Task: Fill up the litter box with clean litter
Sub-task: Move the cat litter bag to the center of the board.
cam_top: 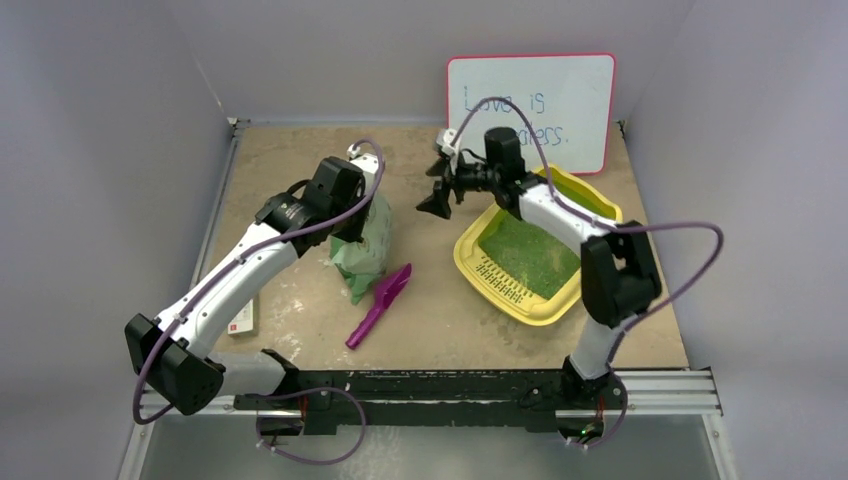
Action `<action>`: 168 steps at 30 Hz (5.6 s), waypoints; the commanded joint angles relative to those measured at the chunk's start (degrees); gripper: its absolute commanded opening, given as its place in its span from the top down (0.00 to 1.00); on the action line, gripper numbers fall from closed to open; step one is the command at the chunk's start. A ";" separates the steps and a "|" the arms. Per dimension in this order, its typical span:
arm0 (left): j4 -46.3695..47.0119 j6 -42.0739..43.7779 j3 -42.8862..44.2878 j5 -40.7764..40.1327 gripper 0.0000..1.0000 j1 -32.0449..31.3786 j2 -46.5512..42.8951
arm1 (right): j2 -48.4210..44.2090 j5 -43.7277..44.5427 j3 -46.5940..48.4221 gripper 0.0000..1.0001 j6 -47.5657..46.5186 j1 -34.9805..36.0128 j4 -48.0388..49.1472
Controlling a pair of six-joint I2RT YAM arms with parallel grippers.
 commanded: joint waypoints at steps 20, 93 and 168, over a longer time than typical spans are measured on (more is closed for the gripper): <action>1.77 3.59 -0.37 5.15 1.00 0.21 -4.34 | 40.75 -40.41 50.53 0.01 -4.09 3.23 6.30; 10.55 6.48 2.21 24.17 1.00 6.10 0.36 | 38.94 -54.51 42.83 0.01 86.56 -5.50 84.83; 11.03 14.31 2.66 29.83 1.00 4.57 1.64 | 6.03 -10.07 19.22 0.05 -33.23 -5.44 -25.20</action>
